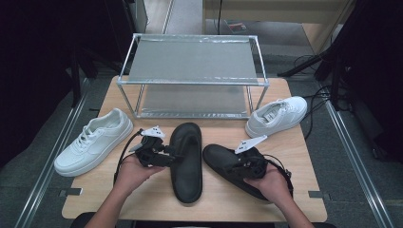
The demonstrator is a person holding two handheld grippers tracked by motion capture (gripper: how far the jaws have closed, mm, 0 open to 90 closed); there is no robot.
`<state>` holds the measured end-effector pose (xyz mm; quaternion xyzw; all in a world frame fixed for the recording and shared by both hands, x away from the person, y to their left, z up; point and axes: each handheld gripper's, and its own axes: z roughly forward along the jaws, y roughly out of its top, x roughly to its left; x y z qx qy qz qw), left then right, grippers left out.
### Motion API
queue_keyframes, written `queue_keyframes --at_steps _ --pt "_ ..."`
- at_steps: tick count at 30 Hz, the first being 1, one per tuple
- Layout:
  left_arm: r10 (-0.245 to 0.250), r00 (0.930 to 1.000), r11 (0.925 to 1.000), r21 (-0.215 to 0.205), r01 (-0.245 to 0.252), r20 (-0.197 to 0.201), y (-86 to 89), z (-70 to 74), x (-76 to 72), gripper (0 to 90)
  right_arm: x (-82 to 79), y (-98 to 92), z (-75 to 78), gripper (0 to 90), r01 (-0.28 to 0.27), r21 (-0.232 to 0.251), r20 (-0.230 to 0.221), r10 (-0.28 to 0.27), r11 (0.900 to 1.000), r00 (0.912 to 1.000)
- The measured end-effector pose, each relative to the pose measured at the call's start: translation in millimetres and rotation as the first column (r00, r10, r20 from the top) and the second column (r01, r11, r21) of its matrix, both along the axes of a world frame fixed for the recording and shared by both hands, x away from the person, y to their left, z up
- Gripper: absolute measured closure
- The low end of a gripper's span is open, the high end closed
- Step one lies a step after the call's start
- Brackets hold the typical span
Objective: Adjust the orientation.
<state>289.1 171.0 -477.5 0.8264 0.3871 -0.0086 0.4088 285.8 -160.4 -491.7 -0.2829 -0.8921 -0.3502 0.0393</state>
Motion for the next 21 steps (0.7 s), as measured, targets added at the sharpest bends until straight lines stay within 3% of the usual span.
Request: queue_keyframes --at_steps 13,21 --pt "-0.005 1.0000 0.9999 -0.015 0.005 0.001 1.1 1.8 -1.5 48.3 4.8 12.4 -1.7 85.7 -0.026 0.008 0.002 0.026 1.000 0.9997" --pt "-0.008 1.0000 0.9998 -0.019 0.008 0.000 1.3 2.0 -1.7 49.6 3.2 15.9 -5.0 85.9 -0.039 -0.024 -0.002 0.039 0.999 0.9992"
